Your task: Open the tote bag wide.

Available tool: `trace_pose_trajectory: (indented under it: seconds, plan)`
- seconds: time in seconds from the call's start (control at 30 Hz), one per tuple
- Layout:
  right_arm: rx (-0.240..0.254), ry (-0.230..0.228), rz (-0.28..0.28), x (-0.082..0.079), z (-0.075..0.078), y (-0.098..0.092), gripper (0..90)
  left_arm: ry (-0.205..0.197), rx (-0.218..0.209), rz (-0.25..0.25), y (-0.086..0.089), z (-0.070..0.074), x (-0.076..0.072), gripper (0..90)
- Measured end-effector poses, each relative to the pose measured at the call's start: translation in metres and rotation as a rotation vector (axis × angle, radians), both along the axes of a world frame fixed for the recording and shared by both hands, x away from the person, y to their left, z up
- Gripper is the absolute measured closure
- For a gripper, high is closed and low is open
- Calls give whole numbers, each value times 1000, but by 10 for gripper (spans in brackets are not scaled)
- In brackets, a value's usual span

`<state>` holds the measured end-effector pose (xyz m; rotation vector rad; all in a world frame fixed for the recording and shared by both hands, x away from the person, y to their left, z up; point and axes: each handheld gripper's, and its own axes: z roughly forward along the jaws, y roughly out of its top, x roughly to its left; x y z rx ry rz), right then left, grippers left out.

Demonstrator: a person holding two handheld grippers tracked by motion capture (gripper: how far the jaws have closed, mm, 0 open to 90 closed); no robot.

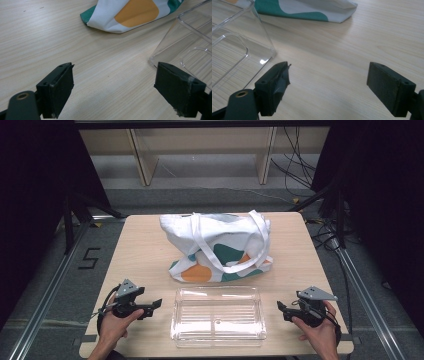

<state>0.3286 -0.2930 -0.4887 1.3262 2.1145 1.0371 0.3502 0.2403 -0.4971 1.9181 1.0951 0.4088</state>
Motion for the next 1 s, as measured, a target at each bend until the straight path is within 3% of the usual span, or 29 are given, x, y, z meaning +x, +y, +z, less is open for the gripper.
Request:
trace_pose_trajectory:
  seconds: [0.13, 0.17, 0.23, 0.3, 0.4, 0.47, 0.5, 0.57, 0.67, 0.73, 0.87, 0.9, 0.93, 0.97, 1.0]
  plan:
    - [-41, -21, 4, 1, 0, -1, 179, 1, 6, 2, 0, 0, 0, 149]
    - [-23, -10, 11, 0, 0, 0, 178, -2, 9, -1, 0, 1, 0, 149]
    - [-31, -24, 7, 1, 0, 0, 172, 7, -3, 6, 0, 0, -1, 149]
    - [-34, -28, 9, 1, 0, -1, 169, 8, 23, -8, 1, 1, 0, 149]
    - [-31, -21, 5, 2, 1, -1, 162, 4, -4, 9, -1, 0, 0, 150]
    - [-31, -20, 5, 2, 1, -1, 161, 8, 4, 5, -1, 1, -1, 150]
    - [-29, -17, 6, 2, 2, -1, 161, 14, 32, -13, 2, 2, -1, 150]
    - [-31, -30, 1, 2, 2, 0, 163, 8, 8, 8, -1, 1, -1, 151]
    - [-32, -35, -4, 2, 7, 0, 190, 1, 20, -3, -1, 1, -1, 152]
    - [-24, -38, 0, 3, 7, 0, 193, 3, 5, 7, -2, 1, -1, 153]
    - [8, -53, -26, 5, 18, 4, 213, 2, 2, 12, -1, 1, -1, 157]
    - [-7, -76, 2, 9, 22, 3, 232, -2, 3, 11, -1, 1, -1, 157]
    - [26, -71, -10, 9, 33, 8, 253, -3, 3, 9, -1, 1, -1, 158]
    - [26, -71, -10, 9, 33, 8, 253, 0, 0, 10, -2, 1, -1, 158]
    - [25, -80, -3, 11, 45, 10, 273, -1, 6, 1, -1, 2, -1, 160]
